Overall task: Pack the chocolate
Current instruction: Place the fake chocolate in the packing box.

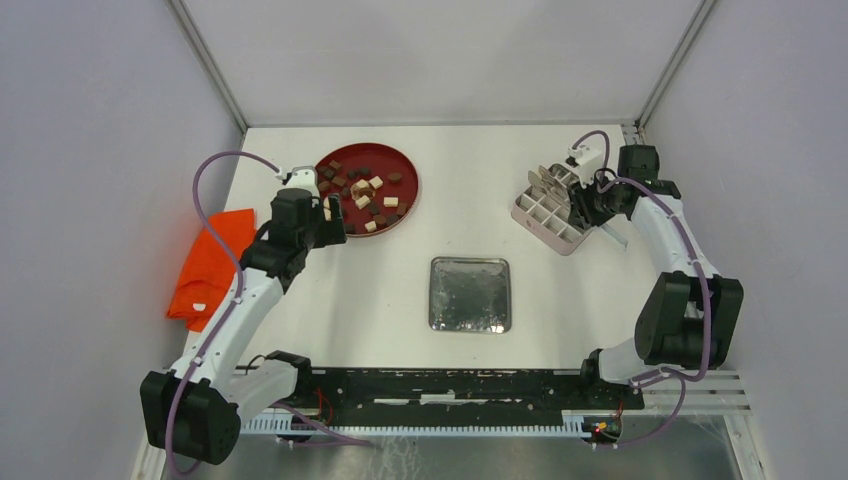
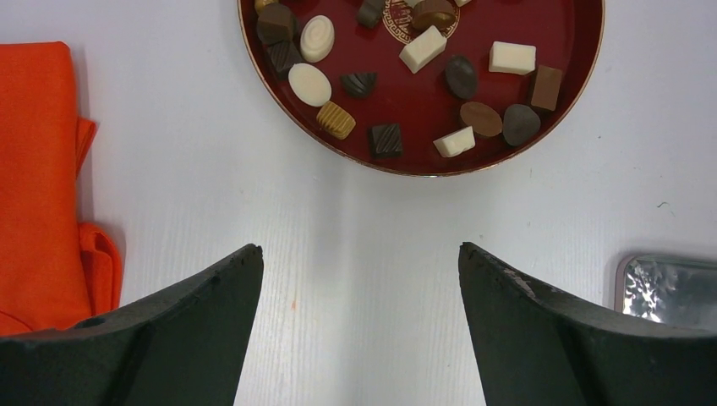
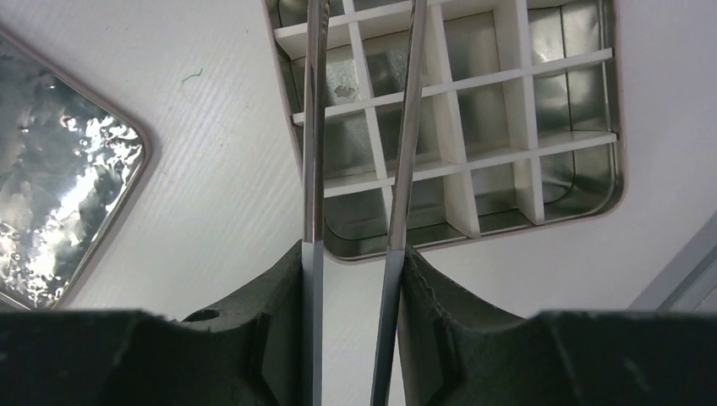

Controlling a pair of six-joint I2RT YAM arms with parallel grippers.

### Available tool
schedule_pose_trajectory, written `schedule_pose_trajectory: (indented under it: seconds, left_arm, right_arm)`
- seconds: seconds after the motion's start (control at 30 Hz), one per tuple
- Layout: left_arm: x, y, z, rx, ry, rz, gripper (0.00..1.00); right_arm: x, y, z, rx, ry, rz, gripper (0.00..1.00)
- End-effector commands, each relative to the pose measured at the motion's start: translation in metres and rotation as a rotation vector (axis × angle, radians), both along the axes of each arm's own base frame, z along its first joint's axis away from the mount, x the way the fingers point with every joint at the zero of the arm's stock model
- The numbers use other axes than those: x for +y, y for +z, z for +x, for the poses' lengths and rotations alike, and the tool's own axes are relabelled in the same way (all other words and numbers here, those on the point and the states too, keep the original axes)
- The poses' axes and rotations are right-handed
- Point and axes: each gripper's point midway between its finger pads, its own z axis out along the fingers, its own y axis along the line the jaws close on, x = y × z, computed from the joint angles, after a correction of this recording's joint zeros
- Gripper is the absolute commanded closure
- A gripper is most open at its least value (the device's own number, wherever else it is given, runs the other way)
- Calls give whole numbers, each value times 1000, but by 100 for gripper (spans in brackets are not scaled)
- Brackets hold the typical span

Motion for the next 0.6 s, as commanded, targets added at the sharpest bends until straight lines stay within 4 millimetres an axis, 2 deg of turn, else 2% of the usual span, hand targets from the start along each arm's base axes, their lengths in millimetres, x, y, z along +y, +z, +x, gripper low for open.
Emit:
schedule_pose_trajectory:
  seconds: [0.0, 0.57]
  left_arm:
    - [-1, 10, 4, -44, -41, 20, 10]
    - [-2, 10, 5, -41, -47, 17, 10]
  right_arm:
    - [-3, 4, 1, -36, 43, 6, 97]
    - [-1, -23, -25, 66, 114, 18, 90]
